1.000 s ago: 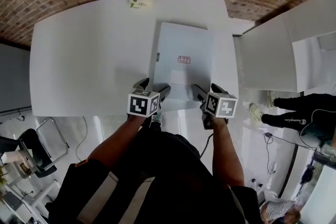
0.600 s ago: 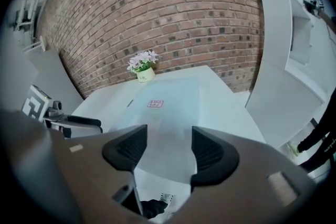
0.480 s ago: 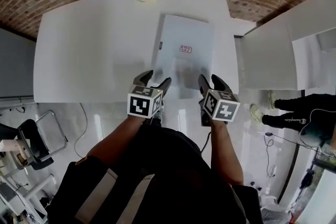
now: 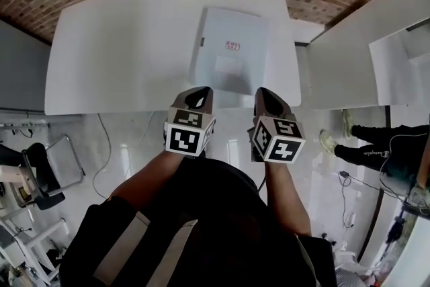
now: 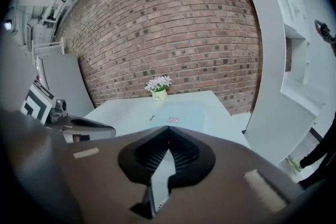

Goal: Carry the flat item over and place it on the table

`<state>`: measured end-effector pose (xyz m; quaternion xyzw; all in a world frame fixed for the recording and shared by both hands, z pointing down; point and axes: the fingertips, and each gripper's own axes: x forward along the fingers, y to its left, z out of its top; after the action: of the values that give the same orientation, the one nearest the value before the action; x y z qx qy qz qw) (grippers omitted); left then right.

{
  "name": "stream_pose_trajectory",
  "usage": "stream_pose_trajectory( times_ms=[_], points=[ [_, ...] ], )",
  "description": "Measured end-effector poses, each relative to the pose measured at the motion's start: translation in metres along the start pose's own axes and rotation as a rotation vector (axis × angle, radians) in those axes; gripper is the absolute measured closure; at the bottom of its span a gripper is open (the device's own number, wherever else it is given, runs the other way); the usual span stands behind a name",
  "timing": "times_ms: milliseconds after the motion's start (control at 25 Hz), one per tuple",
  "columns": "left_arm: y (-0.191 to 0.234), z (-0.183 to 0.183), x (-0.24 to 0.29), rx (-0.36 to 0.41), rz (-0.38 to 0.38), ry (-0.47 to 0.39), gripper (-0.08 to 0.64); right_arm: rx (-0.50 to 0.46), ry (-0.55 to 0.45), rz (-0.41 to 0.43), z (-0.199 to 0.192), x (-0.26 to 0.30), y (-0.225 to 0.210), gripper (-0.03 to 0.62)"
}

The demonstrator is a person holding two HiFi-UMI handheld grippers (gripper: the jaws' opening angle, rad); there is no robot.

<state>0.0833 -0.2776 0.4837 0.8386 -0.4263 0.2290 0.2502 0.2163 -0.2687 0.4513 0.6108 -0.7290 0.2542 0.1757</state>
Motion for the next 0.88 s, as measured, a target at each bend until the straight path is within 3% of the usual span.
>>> stream_pose_trajectory(
  times_ms=[320,880],
  points=[
    [-0.042,-0.011,-0.056,-0.011,0.033,-0.076,0.555,-0.055,-0.055,0.053,-0.017,-0.059,0.023,0.592],
    [-0.081,-0.061,-0.159,-0.008,0.134,-0.125,0.555,-0.072,-0.112,0.16,-0.069,-0.146,0.079,0.592]
  ],
)
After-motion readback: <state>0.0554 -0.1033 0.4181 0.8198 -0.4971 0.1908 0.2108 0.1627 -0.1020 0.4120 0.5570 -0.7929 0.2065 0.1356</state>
